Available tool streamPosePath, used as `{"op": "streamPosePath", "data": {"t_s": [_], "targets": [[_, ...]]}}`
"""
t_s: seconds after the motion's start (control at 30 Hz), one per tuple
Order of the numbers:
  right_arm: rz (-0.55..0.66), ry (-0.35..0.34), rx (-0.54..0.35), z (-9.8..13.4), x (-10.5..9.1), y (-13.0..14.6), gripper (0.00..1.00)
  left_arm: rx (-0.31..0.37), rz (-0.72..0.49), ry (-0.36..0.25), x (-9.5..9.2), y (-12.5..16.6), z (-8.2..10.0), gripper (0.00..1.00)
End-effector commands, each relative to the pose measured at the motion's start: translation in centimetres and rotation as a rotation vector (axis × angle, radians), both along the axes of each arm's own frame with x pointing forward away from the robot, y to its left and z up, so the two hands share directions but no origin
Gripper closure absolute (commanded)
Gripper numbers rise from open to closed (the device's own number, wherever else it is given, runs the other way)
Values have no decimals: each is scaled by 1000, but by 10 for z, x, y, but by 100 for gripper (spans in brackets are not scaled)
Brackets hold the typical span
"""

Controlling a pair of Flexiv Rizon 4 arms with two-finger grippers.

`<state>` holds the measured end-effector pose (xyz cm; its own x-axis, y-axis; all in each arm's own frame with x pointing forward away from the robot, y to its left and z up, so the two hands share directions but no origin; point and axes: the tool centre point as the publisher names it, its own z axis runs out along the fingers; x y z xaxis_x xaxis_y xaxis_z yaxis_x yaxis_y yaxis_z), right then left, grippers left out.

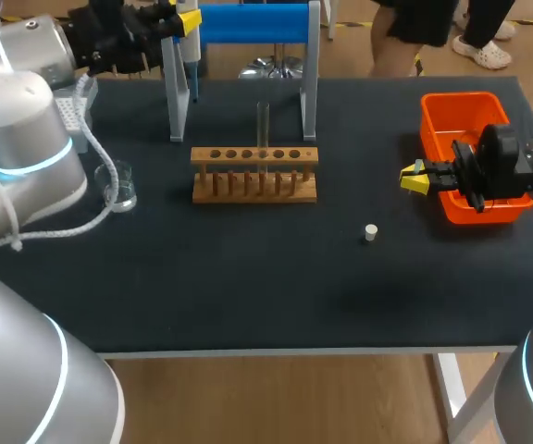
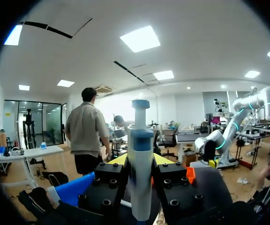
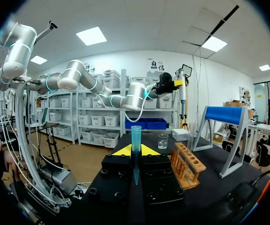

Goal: Invert the test tube, pick up the pipette, mount the tip to pipette, aspirate from beaker and dispense into the tube, eject the tip, return the pipette, and cap with the stopper.

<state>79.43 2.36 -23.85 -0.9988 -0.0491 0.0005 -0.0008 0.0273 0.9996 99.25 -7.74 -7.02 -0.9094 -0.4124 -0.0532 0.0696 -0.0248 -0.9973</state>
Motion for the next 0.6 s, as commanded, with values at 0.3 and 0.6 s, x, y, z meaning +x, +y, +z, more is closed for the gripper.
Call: {"op": "streamPosePath", "data": {"t_s": [0.3,0.6], "targets": [[-3,-1,-3,1,-1,0,100,16,-161,-5,-54,-27,55,100],[-3,-1,-3,1,-1,0,100,16,-101,2,-96,-66,70,100]]}}
